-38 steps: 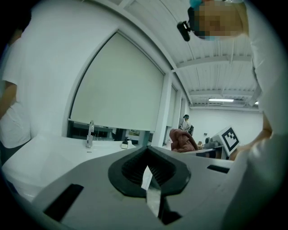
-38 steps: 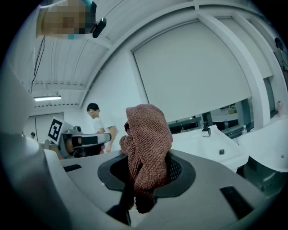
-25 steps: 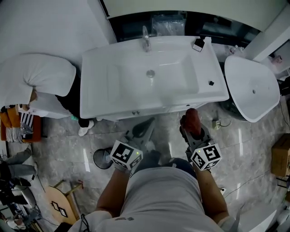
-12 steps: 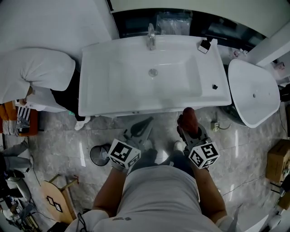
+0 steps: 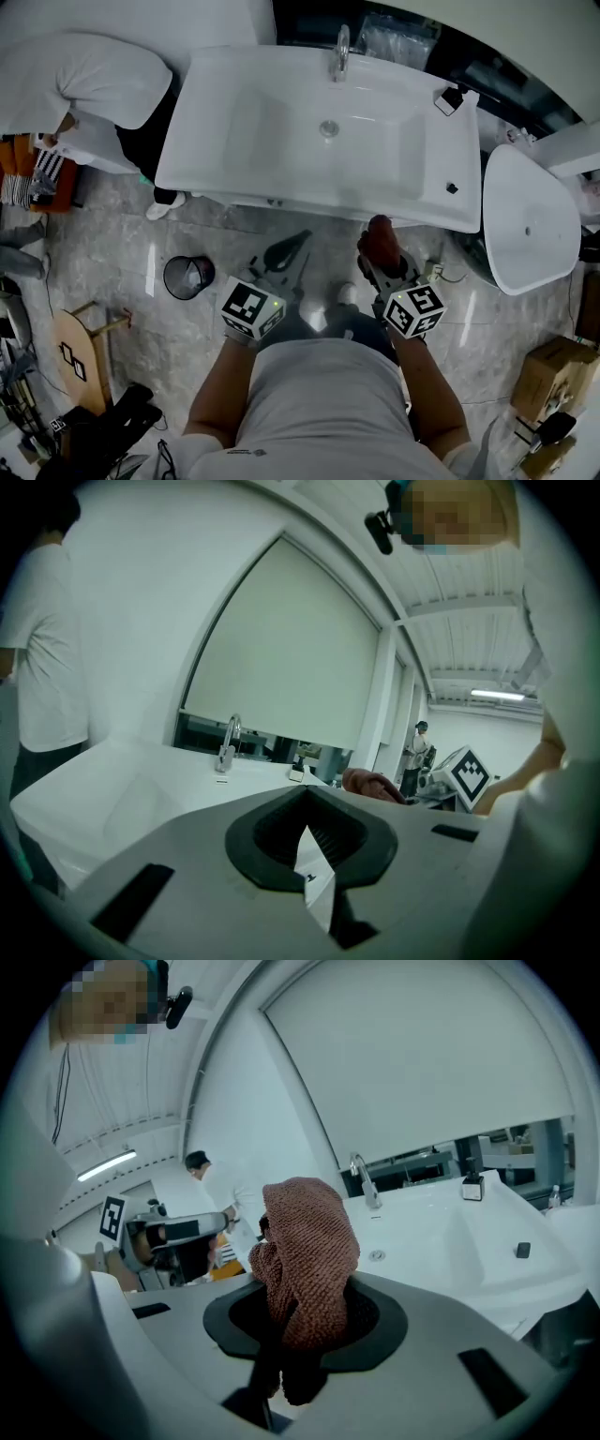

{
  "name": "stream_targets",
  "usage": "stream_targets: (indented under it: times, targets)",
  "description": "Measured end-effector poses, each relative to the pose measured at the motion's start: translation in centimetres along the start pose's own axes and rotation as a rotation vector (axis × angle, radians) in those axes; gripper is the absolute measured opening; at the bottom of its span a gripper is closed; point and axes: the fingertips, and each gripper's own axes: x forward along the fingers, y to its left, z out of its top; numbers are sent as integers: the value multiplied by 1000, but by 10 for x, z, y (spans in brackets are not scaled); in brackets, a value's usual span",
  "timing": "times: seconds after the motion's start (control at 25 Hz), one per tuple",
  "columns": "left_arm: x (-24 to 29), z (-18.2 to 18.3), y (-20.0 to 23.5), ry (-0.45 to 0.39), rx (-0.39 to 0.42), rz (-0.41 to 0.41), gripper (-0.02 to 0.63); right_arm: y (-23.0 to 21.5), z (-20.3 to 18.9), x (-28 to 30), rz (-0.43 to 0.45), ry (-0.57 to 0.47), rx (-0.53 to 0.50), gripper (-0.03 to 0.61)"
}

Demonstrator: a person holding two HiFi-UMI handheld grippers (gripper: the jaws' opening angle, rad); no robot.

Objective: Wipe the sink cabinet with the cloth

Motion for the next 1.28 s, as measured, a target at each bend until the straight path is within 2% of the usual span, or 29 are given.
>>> stream_targets:
  times: [0.44, 0.68, 0.88, 1.16, 1.28]
  targets:
    - [-25, -79, -14, -10, -84, 239, 11, -36, -108, 21, 179, 269, 28, 121]
    - [-37, -129, -15, -10, -138, 357, 11, -69, -166, 42, 208, 383, 100, 121]
    - [-44, -162, -19, 2, -191, 406, 11, -97, -198, 59, 168, 419, 228, 121]
    - [-74, -185, -19, 24, -232, 411, 11, -117, -215, 86, 77, 386, 327, 121]
    - [-87, -191, -18, 33, -223, 389, 11, -133, -218, 100, 20, 349, 355, 121]
